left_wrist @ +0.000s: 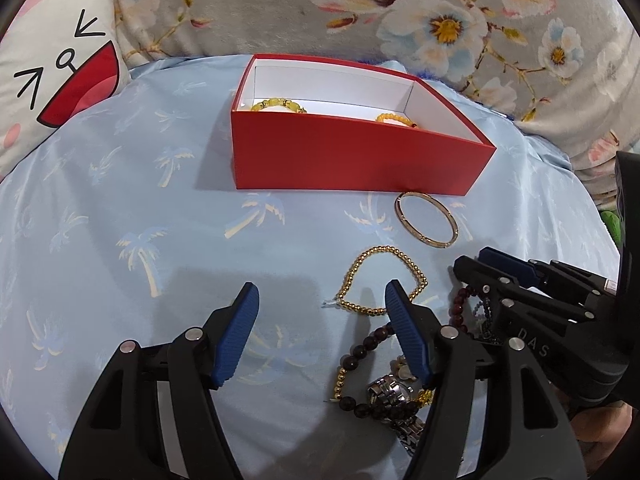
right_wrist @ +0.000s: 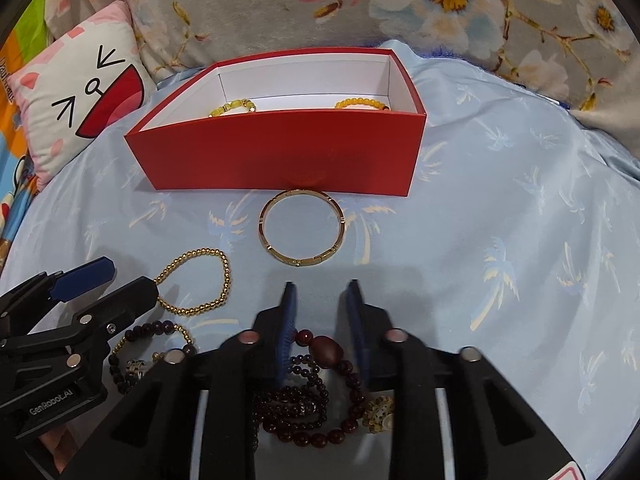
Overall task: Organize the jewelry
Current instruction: 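Move the left tool to the gold bead chain while the right tool reaches the gold bangle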
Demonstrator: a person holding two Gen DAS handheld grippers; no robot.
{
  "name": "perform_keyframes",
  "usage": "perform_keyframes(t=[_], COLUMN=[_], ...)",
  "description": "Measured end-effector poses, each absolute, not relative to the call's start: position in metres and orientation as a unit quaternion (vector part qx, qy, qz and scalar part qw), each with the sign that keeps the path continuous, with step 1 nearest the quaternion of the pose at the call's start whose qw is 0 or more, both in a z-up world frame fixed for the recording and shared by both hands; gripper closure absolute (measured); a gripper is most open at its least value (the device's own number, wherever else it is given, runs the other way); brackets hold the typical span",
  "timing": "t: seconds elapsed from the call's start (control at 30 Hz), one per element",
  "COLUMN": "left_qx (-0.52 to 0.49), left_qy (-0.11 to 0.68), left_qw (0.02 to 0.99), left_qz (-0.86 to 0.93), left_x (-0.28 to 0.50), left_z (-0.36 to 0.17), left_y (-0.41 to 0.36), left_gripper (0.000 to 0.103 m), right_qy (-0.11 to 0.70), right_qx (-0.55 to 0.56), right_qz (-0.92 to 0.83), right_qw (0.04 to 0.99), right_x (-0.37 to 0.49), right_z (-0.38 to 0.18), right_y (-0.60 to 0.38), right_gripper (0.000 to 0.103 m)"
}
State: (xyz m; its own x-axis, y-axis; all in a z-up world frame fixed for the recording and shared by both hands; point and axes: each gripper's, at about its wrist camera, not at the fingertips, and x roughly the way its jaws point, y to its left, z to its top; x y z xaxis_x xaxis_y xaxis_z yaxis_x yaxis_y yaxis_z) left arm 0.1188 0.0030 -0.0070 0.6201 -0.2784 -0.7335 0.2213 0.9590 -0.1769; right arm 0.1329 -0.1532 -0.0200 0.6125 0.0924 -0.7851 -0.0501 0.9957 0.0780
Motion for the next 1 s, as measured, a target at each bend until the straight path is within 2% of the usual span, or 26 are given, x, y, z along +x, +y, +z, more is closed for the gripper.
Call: perform_keyframes(t=[0.03, 0.1, 0.4, 0.5, 0.87, 1.0], left_qx=[-0.037, -0.041, -0.044, -0.040, -0.005, 0.003], left_qy=[0.413, 0.413, 0.412, 0.412, 0.421, 0.422], left_qw=[0.899, 0.900, 0.902, 0.902, 0.896, 0.896], left_qz=[-0.139, -0.136, -0.121, -0.123, -0.145, -0.141], left_x=[0.119, 0.119, 0.123, 0.124, 0.127, 0.131], left_z=[-0.007, -0.008, -0.008, -0.008, -0.011, -0.013], left_y=[0.004, 0.006, 0.020, 0.019, -0.008, -0.013], left_gripper=[0.041, 0.041, 0.041, 0.041, 0.041, 0.050], right_qy=[0.434, 0.427, 0.448, 0.443, 0.439, 0.437], right_qx=[0.022, 0.019, 0.006, 0.006, 0.046, 0.051], right_qz=[0.039, 0.040, 0.050, 0.046, 0.024, 0.014], right_qw=[0.900, 0.903, 0.892, 0.896, 0.897, 0.898], right_x=[0.133, 0.136, 0.176, 0.176, 0.134, 0.118], right_z=[-0.019, -0.015, -0.022, -0.021, -0.014, -0.013], right_y=[-0.152, -0.149, -0.134, -0.136, -0.166, -0.173], right_gripper=[0.046, 0.041, 0.040, 0.053, 0.053, 0.053])
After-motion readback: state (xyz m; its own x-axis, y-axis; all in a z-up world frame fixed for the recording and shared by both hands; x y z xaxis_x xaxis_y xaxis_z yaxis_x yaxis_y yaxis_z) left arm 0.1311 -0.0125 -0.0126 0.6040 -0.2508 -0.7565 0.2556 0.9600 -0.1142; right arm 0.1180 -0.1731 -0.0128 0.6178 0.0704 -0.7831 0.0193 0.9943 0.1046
